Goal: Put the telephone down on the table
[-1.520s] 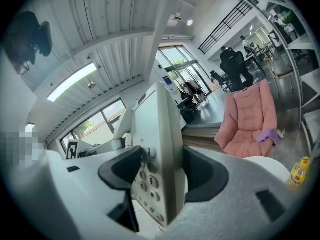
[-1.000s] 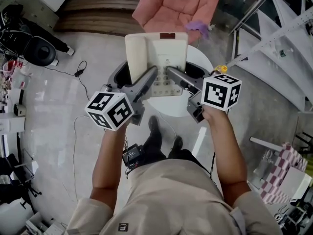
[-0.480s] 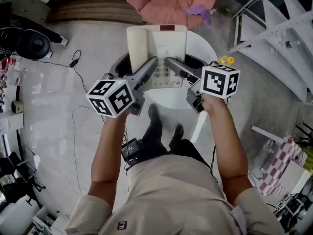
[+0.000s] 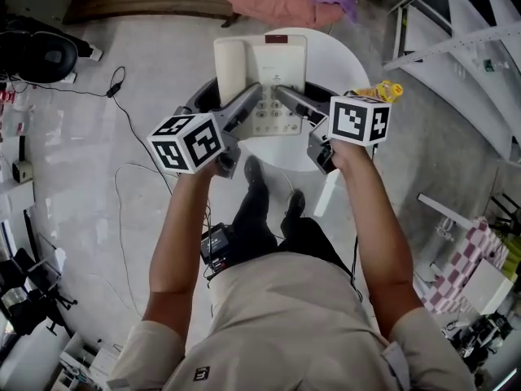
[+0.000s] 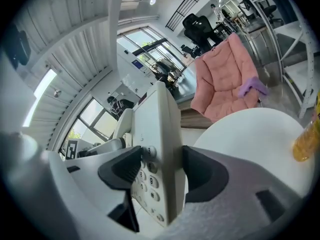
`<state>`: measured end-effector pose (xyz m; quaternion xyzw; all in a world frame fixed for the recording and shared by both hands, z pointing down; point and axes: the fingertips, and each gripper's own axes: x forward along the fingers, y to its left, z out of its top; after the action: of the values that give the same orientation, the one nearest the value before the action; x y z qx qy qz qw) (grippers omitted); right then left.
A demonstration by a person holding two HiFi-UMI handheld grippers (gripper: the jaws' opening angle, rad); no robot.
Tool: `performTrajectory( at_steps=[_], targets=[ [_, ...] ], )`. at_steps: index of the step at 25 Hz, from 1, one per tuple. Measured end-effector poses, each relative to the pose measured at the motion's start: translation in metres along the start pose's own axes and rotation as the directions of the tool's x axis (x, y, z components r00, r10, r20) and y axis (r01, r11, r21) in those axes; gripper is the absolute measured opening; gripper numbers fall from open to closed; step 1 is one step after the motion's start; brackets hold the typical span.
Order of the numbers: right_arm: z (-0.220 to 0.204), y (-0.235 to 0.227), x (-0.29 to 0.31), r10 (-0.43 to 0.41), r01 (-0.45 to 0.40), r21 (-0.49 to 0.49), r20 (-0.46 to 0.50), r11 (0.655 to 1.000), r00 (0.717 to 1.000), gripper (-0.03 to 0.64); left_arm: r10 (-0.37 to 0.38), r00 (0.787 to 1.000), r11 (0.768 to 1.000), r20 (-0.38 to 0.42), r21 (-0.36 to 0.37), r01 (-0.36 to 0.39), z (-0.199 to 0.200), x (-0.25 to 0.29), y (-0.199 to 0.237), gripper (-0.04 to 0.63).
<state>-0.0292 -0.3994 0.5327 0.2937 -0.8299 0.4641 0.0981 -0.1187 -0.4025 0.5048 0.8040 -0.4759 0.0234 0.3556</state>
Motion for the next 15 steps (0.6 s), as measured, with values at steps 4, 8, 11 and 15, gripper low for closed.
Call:
performTrajectory(
  at_steps=[4, 8, 11, 15],
  targets=[
    [-0.016, -0.02, 0.016, 0.007, -0.006, 0.047, -0.025, 0.999, 1.0, 0.25, 0.013, 0.999, 1.0, -0.043, -0.024, -0.014, -0.022, 0.015, 0.019, 0.373],
    [-0.03, -0.041, 0.031, -0.003, 0.006, 0.087, -0.044, 0.996, 0.999, 0.25, 0.024, 0.996, 0.999, -0.085, -0.044, -0.028, -0.04, 0.028, 0.038, 0.373],
    [-0.041, -0.057, 0.041, -0.012, 0.019, 0.117, -0.057, 0.993, 0.998, 0.25, 0.031, 0.993, 0.997, -0.118, -0.06, -0.038, -0.055, 0.039, 0.051, 0.373],
    [-0.055, -0.08, 0.05, -0.027, 0.037, 0.153, -0.073, 0.988, 0.997, 0.252, 0.034, 0.988, 0.995, -0.151, -0.084, -0.047, -0.075, 0.055, 0.064, 0.373]
  ],
)
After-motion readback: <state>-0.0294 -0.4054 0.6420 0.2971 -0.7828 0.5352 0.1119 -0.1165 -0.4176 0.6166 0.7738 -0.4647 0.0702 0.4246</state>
